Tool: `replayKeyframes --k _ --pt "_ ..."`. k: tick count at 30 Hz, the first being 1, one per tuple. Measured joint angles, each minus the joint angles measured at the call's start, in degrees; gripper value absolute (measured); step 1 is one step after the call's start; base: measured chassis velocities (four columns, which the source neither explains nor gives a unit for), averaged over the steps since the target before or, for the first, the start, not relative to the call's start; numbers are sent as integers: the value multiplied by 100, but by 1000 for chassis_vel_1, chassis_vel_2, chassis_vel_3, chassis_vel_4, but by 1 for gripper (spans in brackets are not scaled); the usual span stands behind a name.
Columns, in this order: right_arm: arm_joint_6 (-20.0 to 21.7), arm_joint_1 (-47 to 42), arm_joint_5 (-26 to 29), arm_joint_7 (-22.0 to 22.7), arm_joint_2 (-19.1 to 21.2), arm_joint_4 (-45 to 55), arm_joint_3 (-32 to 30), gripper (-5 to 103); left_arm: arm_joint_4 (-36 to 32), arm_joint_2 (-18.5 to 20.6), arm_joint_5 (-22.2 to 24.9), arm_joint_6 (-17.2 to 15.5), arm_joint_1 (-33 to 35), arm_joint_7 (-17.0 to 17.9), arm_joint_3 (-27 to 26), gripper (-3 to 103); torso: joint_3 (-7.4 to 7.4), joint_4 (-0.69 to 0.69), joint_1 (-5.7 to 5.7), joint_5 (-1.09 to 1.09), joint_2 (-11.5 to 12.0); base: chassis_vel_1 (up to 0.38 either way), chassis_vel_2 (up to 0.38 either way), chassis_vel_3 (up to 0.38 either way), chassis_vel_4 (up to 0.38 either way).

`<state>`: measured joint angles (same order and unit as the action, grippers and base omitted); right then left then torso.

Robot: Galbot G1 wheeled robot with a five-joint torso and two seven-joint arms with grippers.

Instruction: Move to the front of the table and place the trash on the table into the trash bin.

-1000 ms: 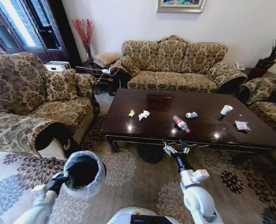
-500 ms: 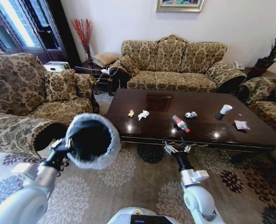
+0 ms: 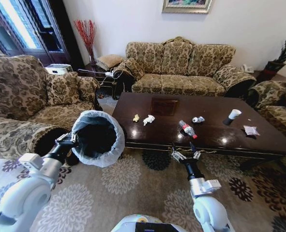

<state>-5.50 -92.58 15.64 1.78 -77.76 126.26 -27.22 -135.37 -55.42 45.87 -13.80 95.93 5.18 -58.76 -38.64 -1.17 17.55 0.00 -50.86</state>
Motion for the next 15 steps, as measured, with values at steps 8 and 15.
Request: replayKeyframes --k 8,15 --pt "-30 92 -56 147 -32 -103 33 100 226 101 17 21 -142 -4 83 3 -3 0 7 0 2 -214 217 219 -219" --pt "-22 191 -152 191 -56 -171 17 100 300 176 75 23 -210 5 84 3 -3 1 8 0 3 -122 116 127 -110"
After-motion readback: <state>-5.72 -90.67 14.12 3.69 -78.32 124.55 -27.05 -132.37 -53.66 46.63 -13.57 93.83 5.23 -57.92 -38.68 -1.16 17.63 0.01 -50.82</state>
